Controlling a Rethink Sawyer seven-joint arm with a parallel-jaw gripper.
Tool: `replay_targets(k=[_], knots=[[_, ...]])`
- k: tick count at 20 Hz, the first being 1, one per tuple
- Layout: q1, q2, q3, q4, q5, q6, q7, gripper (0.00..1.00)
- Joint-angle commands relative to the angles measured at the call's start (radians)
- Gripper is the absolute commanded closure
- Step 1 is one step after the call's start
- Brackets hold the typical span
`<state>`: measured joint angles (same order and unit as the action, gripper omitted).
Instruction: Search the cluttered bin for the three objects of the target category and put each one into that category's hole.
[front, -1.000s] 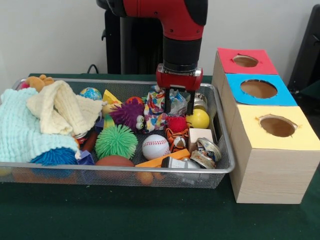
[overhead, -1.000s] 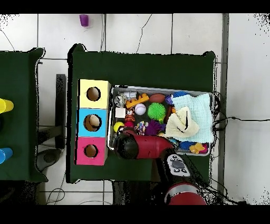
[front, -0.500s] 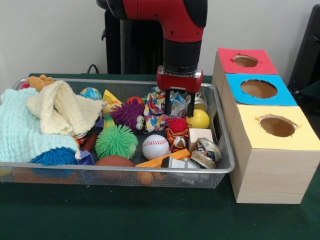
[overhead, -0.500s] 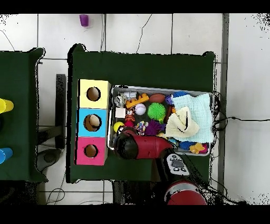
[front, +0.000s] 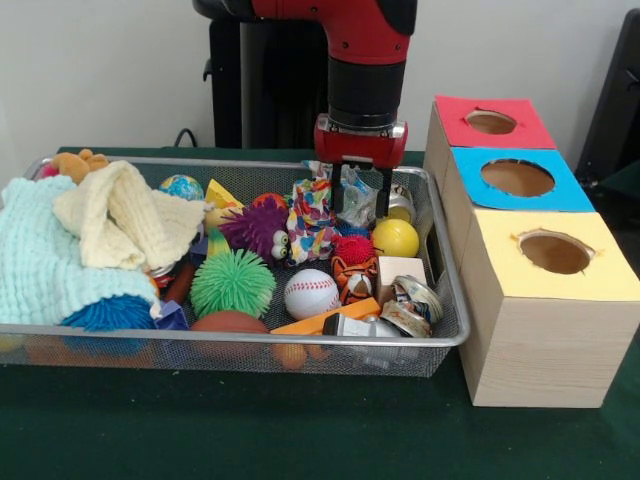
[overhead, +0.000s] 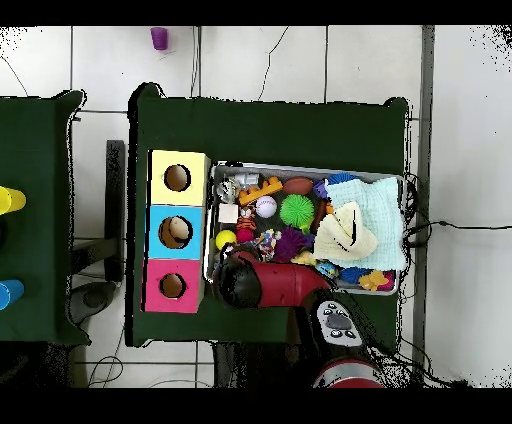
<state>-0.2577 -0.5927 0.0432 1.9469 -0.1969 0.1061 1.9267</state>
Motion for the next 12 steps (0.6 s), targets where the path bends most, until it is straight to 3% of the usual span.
replay_targets(k=[1, 12], knots=[[-0.025, 0.0, 0.073, 0.053, -0.028, 0.115, 0.042, 0.0], [-0.014, 0.11, 0.051, -0.002, -0.055, 0.03, 0.043, 0.0]])
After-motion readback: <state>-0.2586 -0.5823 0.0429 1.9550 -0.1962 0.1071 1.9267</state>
